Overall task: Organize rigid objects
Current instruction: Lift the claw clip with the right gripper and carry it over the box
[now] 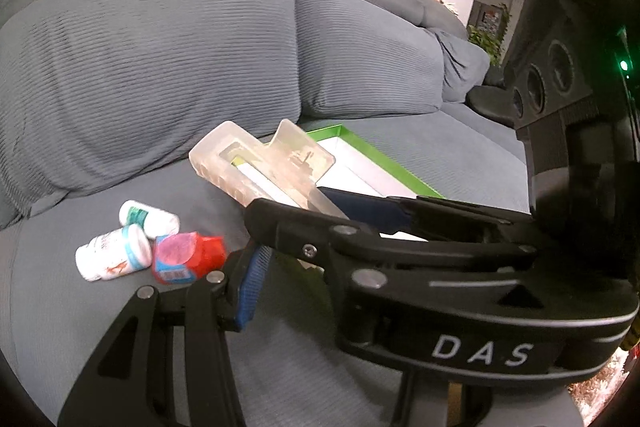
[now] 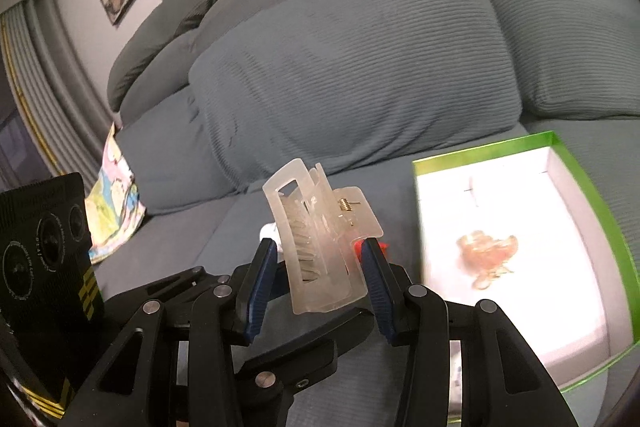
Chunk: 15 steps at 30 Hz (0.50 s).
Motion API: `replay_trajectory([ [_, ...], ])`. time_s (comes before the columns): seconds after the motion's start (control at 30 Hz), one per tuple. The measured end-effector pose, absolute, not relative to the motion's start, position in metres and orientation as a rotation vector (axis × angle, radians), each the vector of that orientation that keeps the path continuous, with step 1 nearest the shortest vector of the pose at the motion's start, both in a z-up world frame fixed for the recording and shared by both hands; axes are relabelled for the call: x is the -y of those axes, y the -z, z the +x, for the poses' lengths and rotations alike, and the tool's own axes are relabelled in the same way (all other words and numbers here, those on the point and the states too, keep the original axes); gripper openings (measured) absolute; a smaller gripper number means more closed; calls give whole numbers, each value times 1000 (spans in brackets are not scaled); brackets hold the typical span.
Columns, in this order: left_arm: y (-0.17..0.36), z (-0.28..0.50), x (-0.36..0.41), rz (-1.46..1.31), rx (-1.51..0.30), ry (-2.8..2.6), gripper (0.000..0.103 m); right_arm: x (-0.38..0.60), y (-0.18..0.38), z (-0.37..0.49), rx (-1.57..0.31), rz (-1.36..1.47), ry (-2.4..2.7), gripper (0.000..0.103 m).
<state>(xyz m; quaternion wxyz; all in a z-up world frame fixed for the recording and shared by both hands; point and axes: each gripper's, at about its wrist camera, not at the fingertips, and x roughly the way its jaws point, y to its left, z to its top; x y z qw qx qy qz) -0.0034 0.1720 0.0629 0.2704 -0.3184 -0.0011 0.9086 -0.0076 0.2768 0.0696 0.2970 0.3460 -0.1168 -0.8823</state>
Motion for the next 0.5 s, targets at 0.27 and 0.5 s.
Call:
replay_trajectory([
  [0.27,-61,-13,-200,-863,-21,-2392,44,-310,-68,-16,396,927,2392,47],
  [0.5,-58,-23,-221,-887,-38,-2344,44,-333,-59,-23,460,964,2408,47],
])
